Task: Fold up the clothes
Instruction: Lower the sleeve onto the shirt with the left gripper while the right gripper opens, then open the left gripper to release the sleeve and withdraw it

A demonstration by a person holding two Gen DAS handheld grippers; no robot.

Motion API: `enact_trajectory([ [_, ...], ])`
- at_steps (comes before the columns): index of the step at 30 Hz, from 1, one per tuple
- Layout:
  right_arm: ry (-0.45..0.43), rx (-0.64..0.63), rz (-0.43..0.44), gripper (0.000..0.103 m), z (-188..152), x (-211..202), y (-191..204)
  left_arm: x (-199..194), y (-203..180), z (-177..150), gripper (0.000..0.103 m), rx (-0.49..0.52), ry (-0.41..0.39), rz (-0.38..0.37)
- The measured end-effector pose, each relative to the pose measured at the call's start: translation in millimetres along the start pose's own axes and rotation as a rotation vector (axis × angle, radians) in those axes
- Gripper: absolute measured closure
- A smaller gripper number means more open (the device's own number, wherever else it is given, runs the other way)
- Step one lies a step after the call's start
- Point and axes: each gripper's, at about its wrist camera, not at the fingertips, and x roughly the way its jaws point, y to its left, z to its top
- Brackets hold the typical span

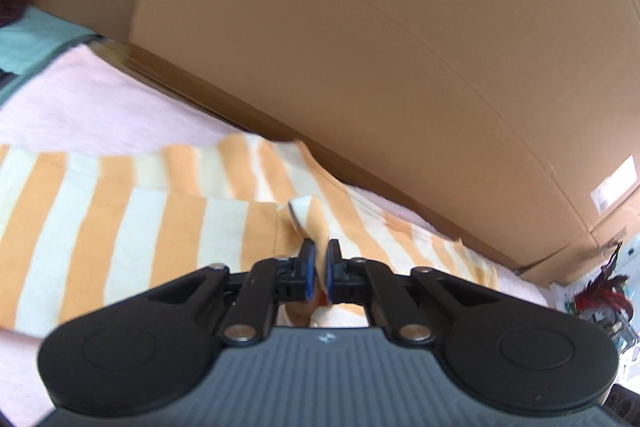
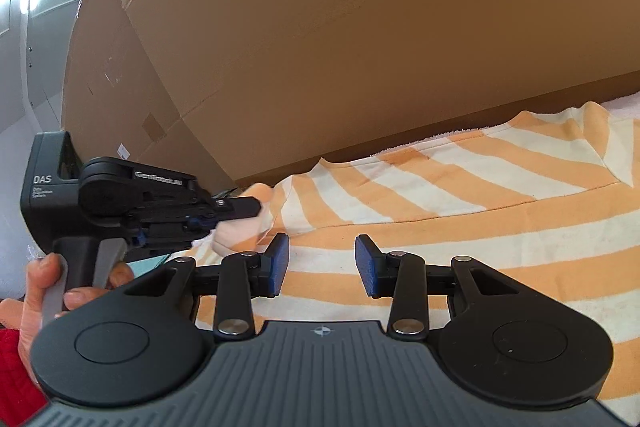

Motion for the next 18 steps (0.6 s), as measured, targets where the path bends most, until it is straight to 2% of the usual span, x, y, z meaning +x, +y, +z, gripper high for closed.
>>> enact_trajectory([
  [4,0.0,-0.034,0.015,0.061,1.2,0.2,3.7,22.4,-25.2,-7.6,0.103,0.031,0.039,-0.035],
  [6,-0.003,-0.069,0.006,0.047,0.4,0.1,8.2,29.0,-37.2,-9.7,0.103,0.054,0.046,-0.044],
  [7,-0.005,-0.089,-0.002,0.044,-0.1,0.4,10.7,31.8,-43.0,-10.4,0.103,0.067,0.049,-0.049],
  [9,-0.016,-0.122,-0.047,0.047,-1.9,0.2,13.9,35.8,-48.9,-10.5,0.103,0.075,0.055,-0.055],
  [16,-0.002,-0.082,-0.11,0.045,4.5,5.5,4.4,41.9,-66.8,-12.4,0.103,0.158,0.088,-0.09],
  [18,0.002,-0.074,-0.131,0.045,6.0,6.8,2.8,43.8,-70.0,-13.8,0.103,0.154,0.105,-0.114],
])
